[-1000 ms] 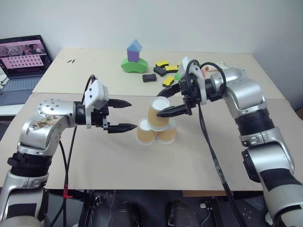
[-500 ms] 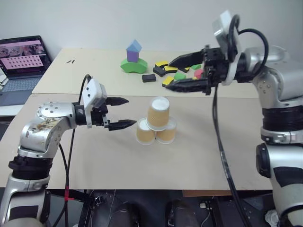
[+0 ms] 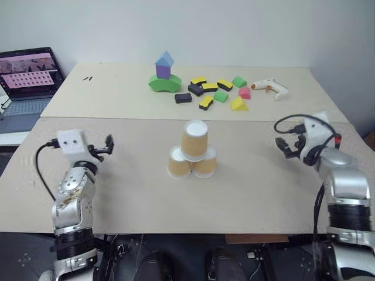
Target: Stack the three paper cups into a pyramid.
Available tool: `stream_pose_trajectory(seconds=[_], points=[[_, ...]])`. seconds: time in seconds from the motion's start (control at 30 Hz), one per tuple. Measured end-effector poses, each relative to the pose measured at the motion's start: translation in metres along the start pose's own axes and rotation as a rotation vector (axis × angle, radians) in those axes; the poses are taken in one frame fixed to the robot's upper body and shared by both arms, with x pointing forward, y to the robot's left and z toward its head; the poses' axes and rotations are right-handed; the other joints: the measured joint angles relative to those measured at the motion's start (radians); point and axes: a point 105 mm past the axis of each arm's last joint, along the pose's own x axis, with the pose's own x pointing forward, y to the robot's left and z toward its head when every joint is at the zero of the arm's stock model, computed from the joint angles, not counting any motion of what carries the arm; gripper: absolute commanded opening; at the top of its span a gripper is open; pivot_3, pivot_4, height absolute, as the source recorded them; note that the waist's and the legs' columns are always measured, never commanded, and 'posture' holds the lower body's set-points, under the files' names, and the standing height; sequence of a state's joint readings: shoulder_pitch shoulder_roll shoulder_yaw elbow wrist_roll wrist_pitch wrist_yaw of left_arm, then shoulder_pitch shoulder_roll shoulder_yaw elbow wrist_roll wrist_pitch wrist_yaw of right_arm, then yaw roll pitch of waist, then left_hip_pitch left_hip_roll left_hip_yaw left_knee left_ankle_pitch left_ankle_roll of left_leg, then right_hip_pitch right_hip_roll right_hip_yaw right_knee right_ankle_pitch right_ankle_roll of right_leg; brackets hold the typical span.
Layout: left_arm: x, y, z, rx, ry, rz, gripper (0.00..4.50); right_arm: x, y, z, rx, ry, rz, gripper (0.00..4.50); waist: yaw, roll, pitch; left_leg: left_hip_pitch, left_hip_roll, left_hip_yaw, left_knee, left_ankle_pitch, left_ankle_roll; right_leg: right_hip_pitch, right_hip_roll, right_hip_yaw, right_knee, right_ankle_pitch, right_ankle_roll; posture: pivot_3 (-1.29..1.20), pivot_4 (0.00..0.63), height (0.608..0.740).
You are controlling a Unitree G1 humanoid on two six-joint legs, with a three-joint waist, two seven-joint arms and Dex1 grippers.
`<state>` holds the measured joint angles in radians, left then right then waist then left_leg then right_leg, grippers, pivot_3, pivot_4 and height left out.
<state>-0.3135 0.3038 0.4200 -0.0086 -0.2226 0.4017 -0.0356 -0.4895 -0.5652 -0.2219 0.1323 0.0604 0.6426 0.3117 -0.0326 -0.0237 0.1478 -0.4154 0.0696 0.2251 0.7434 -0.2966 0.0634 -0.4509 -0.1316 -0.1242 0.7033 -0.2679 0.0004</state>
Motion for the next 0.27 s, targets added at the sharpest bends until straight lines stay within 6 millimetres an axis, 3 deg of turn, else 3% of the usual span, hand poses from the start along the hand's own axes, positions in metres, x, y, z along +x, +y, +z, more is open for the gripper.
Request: stream_pose_trajectory(seconds=[0.1, 0.27], points=[[0.008, 0.016, -0.009, 0.002, 0.007, 0.102, 4.50, 0.007, 0.006, -0.001, 0.021, -0.046, -0.013, 4.47, -0.003, 0.000, 0.000, 0.000, 0.000, 0.000, 0.000, 0.000, 0.000, 0.000, 0.000, 0.000, 0.000, 0.000, 0.000, 0.00, 0.150, 0.703], [0.015, 0.026, -0.007, 0.009, -0.033, 0.166, 4.50, 0.013, 0.007, -0.003, 0.092, -0.097, -0.041, 4.47, -0.001, 0.000, 0.000, 0.000, -0.001, 0.000, -0.004, 0.000, 0.000, -0.001, 0.000, -0.001, -0.002, 0.000, 0.000, 0.00, 0.150, 0.703]])
